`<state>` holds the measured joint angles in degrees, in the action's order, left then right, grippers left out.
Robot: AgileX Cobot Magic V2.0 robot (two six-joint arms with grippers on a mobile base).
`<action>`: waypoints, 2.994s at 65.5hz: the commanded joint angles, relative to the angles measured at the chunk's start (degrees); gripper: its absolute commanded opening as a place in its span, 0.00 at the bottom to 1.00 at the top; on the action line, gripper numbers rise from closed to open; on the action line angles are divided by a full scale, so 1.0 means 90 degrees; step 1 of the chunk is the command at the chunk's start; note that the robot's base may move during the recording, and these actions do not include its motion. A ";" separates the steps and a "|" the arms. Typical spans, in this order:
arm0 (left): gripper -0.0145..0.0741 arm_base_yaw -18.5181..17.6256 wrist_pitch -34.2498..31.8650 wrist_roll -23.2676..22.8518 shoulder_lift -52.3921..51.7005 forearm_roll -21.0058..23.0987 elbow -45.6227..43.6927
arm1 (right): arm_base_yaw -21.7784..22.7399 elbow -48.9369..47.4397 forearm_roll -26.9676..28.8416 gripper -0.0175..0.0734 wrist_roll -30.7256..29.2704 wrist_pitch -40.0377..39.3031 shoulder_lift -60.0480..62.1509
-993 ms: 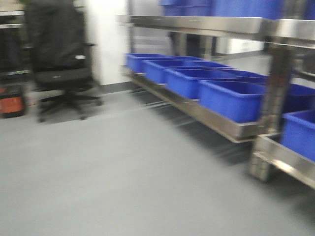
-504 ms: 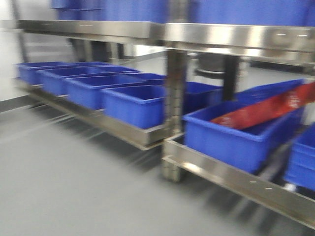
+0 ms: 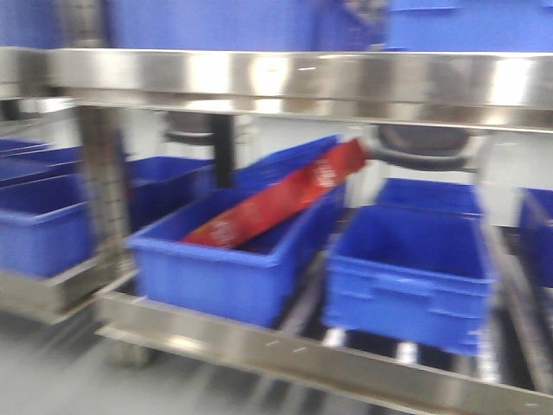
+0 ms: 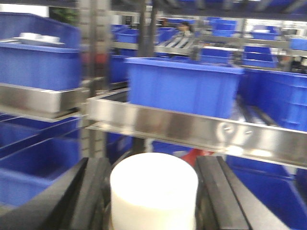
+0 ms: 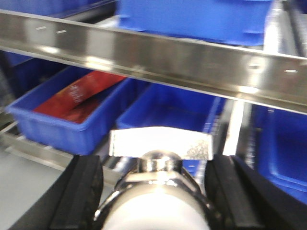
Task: Place valve from conveyor to right shelf box
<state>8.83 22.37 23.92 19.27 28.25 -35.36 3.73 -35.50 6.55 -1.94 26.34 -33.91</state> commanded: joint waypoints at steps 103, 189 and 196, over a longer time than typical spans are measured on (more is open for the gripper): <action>0.04 -0.0008 -0.0272 0.0017 -0.0028 0.0061 -0.0039 | 0.0028 -0.0036 -0.0066 0.01 -0.0026 -0.0452 0.0054; 0.04 -0.0183 -0.0263 0.0017 -0.0028 0.0061 -0.0039 | 0.0002 -0.0089 -0.0054 0.01 -0.0026 -0.0465 0.0054; 0.04 -0.0511 0.0033 0.0017 0.0075 -0.0159 -0.0151 | -0.0118 -0.0305 -0.0054 0.01 -0.0138 -0.0451 0.0042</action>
<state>6.38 23.10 23.92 19.27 27.88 -35.36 3.46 -35.96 6.55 -1.94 26.57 -33.91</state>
